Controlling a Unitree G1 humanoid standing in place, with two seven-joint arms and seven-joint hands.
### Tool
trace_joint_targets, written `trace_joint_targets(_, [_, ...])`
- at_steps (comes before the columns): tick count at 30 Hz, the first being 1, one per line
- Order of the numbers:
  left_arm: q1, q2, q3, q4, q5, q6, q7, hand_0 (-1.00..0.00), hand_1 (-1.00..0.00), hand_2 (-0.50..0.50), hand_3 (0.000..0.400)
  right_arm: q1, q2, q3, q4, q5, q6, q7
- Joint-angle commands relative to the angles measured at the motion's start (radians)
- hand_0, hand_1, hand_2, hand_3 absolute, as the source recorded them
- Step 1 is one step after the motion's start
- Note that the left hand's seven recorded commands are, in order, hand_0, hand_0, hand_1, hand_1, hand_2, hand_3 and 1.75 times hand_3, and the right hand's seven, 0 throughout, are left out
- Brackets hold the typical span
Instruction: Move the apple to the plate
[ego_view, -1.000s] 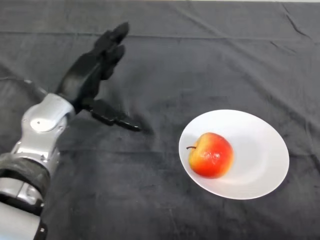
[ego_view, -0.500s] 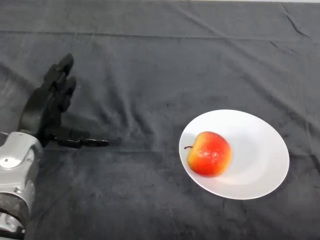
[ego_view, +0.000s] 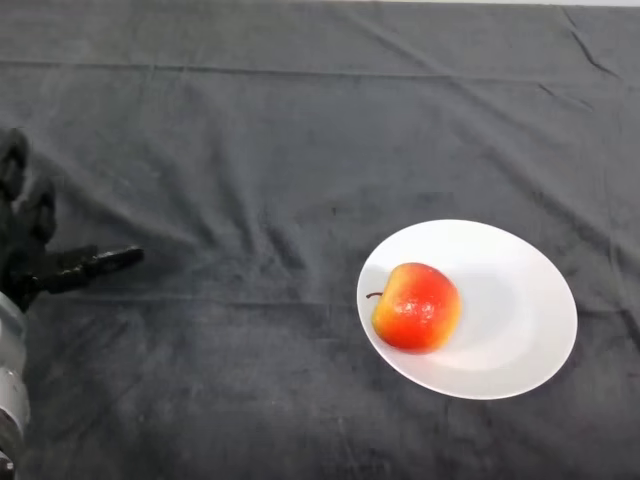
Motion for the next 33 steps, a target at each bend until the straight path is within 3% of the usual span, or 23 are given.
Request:
trace_joint_targets(1, [0.019,0.059,0.032,0.041,-0.023,0.027,0.006,0.0,0.0,0.0,0.0,0.08,0.051,0.0271,0.037,-0.0215,0.01,0.0105])
trace_joint_targets(17, [0.031,0.142,0.228,0.042,-0.128,0.122,0.011,0.0,0.0,0.0,0.0,0.079,0.051,0.0274,0.039,-0.0218,0.009,0.0104])
trace_joint_targets(33, [0.07,0.193,0.354,0.044,-0.161,0.122,0.06,0.0,0.0,0.0,0.0,0.077,0.051,0.0279,0.042,-0.0225,0.008,0.0099])
